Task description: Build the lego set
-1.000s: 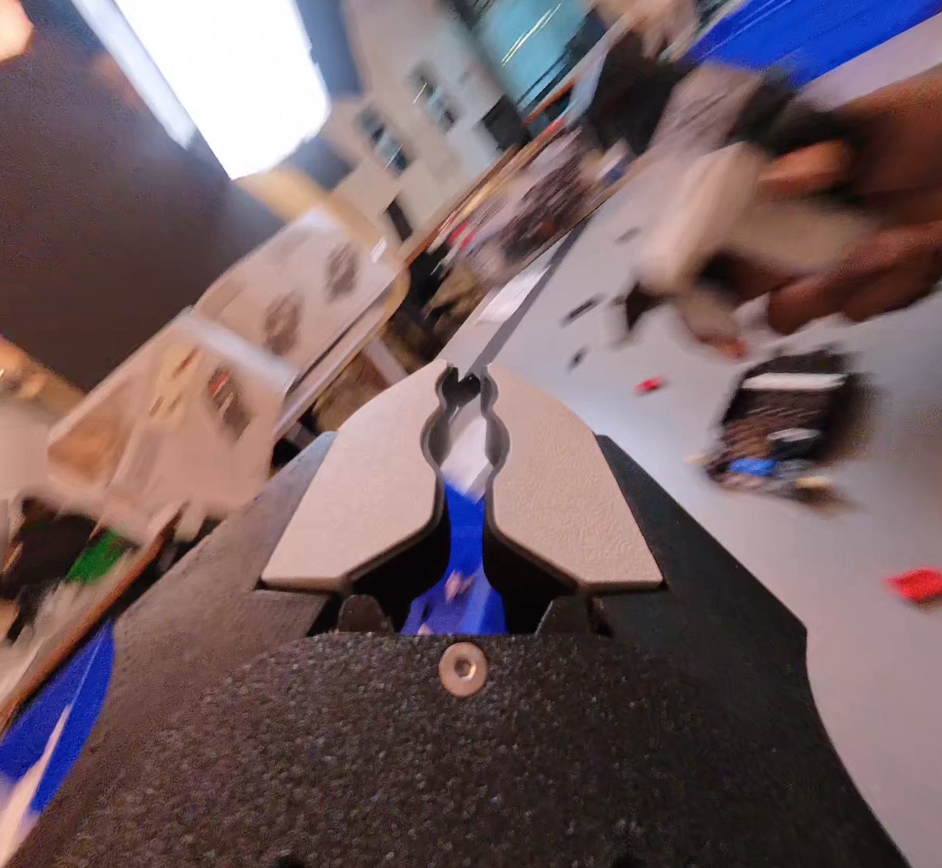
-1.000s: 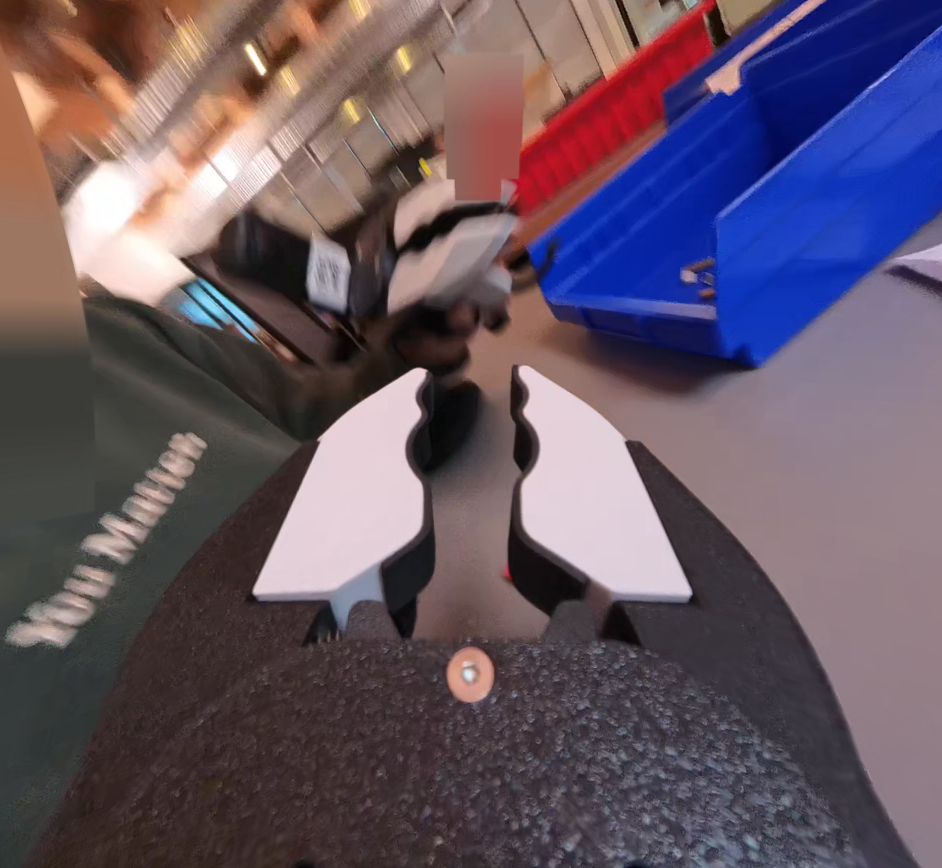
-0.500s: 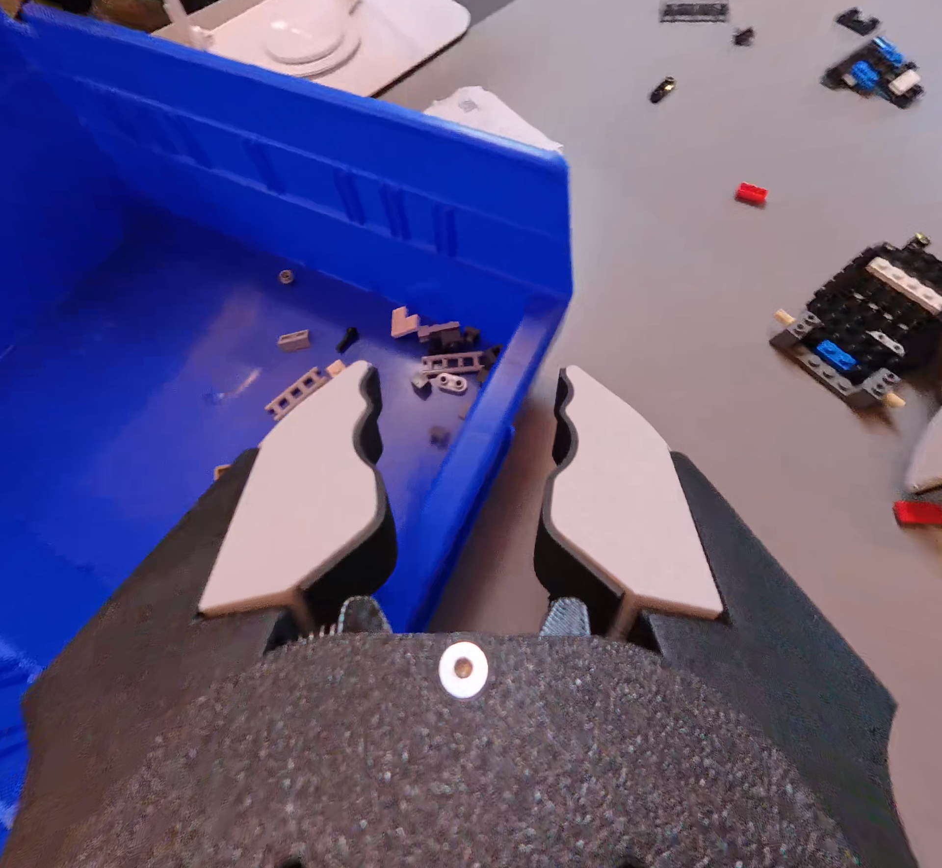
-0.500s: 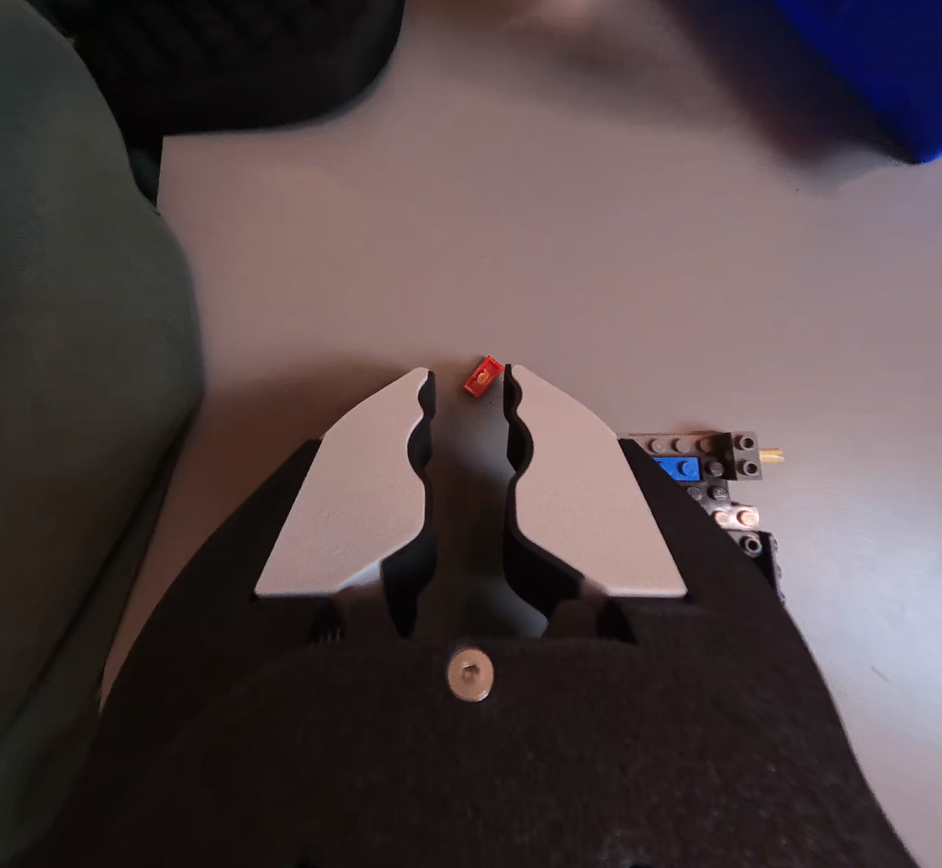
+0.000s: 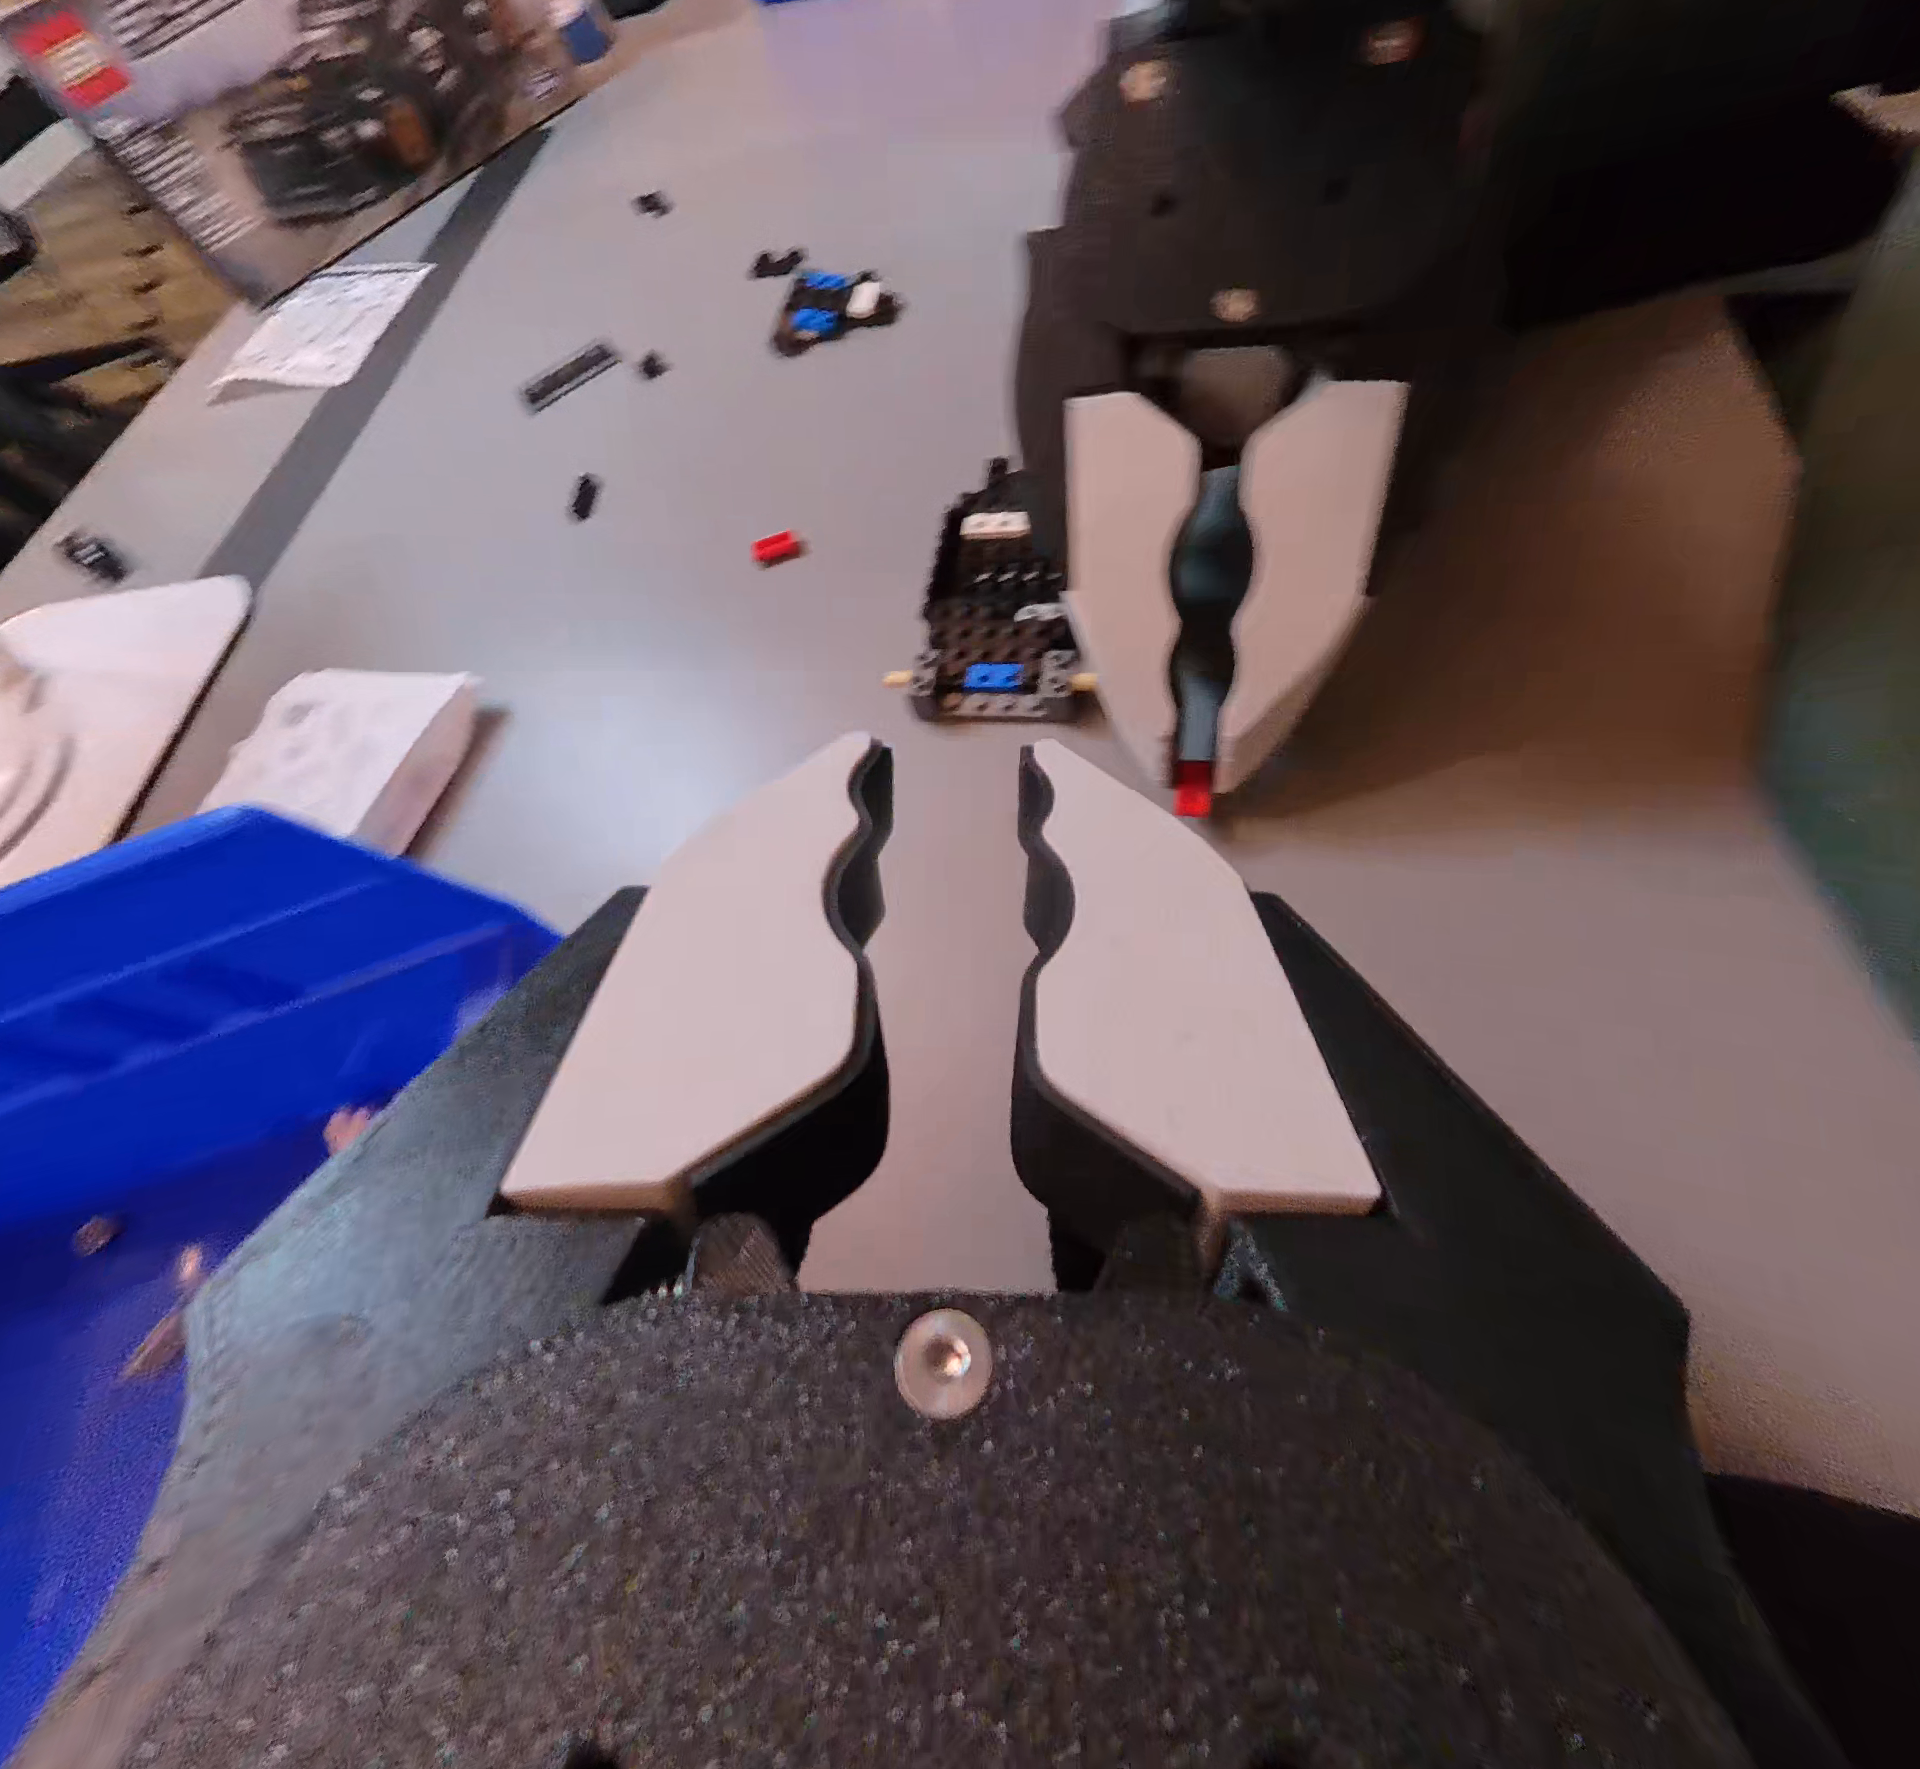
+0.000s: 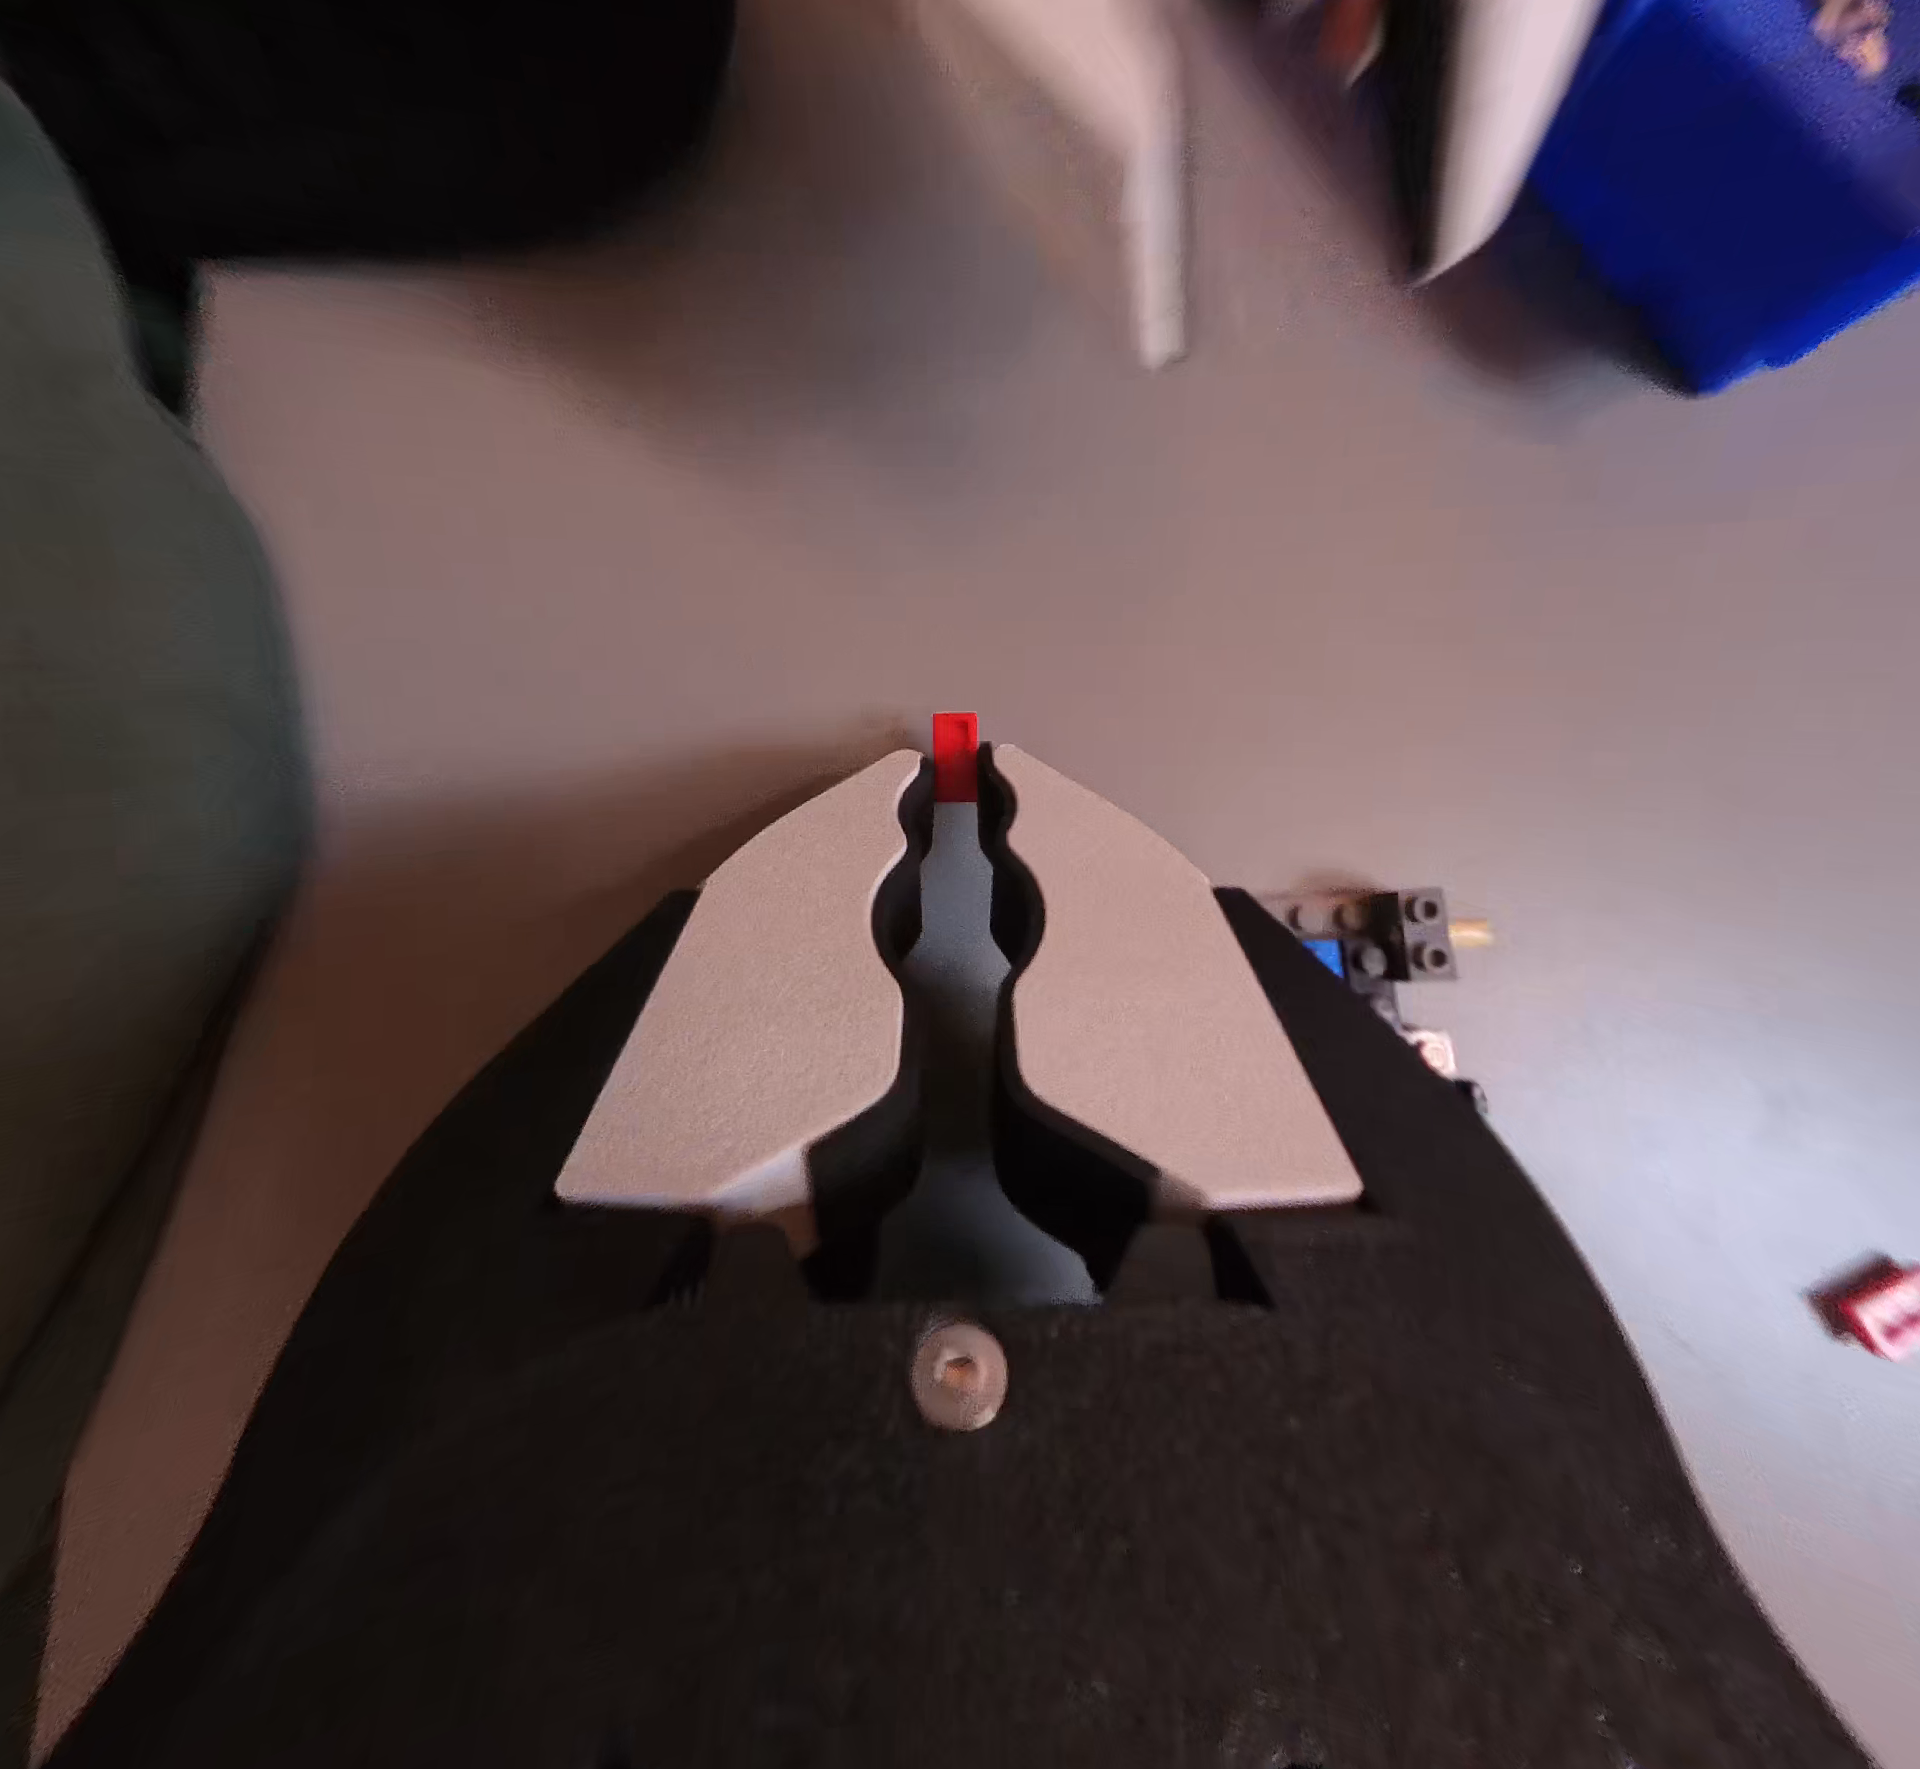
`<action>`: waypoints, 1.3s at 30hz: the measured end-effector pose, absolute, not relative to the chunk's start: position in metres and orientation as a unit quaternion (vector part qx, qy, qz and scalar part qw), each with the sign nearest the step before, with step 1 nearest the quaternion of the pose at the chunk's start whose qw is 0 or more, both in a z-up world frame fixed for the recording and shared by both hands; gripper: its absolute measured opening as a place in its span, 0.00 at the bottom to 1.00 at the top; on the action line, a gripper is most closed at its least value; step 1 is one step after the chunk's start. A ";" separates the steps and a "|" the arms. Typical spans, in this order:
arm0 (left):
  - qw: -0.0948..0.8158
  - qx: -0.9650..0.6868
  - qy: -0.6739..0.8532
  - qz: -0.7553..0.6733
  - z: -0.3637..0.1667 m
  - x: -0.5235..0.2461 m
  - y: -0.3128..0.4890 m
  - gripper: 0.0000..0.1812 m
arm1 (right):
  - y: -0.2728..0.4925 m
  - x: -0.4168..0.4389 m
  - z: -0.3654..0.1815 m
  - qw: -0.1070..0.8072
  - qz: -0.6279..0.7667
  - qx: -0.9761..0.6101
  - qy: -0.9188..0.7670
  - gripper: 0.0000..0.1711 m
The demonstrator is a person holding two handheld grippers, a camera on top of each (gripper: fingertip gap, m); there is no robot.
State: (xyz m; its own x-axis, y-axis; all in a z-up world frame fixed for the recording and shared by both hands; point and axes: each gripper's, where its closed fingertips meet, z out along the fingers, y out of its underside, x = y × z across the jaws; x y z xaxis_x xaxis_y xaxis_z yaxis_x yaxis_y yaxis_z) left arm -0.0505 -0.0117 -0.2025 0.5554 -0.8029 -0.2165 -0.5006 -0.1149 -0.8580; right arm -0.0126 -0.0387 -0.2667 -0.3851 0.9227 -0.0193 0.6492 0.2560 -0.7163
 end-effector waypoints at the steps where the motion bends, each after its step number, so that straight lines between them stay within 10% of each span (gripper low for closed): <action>1: 0.493 -0.723 0.456 -0.165 -0.202 -0.044 -0.016 0.14 | -0.039 -0.016 -0.256 0.206 0.378 -0.520 -0.738 0.04; 8: 0.543 -0.662 0.506 -0.105 -0.186 -0.015 -0.019 0.14 | -0.024 -0.017 -0.173 0.092 0.672 -0.519 -0.521 0.04; 39: 0.601 -0.628 0.492 -0.048 -0.178 -0.005 -0.005 0.07 | -0.019 -0.014 -0.170 -0.015 0.733 -0.523 -0.435 0.04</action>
State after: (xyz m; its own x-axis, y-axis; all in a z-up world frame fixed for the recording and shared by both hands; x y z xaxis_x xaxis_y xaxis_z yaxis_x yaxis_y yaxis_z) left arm -0.0045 -0.0050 -0.1778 0.5116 -0.6756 -0.5308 -0.5598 0.2065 -0.8025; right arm -0.0137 -0.0186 -0.1704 -0.4520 0.4325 -0.7801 0.4774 -0.6214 -0.6212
